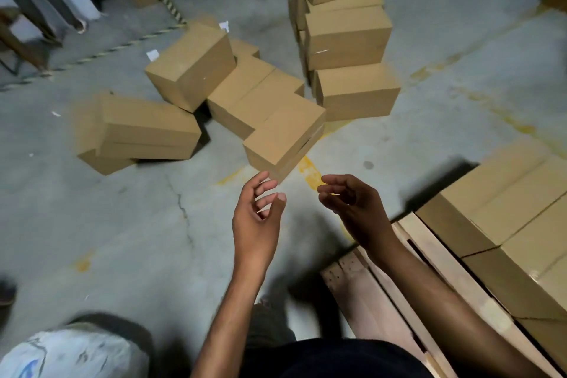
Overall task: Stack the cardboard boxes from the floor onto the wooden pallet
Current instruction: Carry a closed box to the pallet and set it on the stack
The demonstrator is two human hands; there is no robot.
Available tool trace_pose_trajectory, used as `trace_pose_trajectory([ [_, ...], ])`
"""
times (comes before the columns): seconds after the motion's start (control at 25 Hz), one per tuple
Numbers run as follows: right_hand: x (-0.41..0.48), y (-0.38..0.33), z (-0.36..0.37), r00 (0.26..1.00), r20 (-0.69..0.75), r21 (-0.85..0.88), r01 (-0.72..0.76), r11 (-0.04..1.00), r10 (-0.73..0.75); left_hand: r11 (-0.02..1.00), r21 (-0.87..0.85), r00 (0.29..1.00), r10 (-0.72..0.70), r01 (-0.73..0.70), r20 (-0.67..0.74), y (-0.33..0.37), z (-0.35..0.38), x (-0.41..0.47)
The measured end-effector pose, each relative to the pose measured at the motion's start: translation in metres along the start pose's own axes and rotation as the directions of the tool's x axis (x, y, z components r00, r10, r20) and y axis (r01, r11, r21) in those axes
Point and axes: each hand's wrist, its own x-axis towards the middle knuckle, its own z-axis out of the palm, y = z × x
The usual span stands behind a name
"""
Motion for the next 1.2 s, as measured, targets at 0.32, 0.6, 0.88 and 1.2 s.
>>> trace_pose_trajectory([
  [0.32, 0.146, 0.006, 0.119, 0.987, -0.102, 0.054, -0.121, 0.991, 0.126, 0.996, 0.077, 0.993, -0.049, 0.041, 0.11, -0.013, -0.062, 0.2],
  [0.6, 0.252, -0.015, 0.202, 0.958, -0.221, 0.083, -0.167, 0.982, 0.182, 0.992, 0.116, 0.974, -0.063, 0.039, 0.218, -0.002, -0.099, 0.363],
  [0.88, 0.375, 0.017, 0.213, 0.892, -0.308, 0.133, -0.304, 0.943, 0.331, 0.98, 0.179, 0.951, -0.137, 0.089, 0.279, -0.044, -0.076, 0.507],
  [1.2, 0.526, 0.159, 0.23, 0.723, -0.423, 0.144, -0.541, 0.829, 0.546, 0.856, 0.517, 0.878, -0.265, 0.025, 0.398, -0.192, -0.015, 0.676],
])
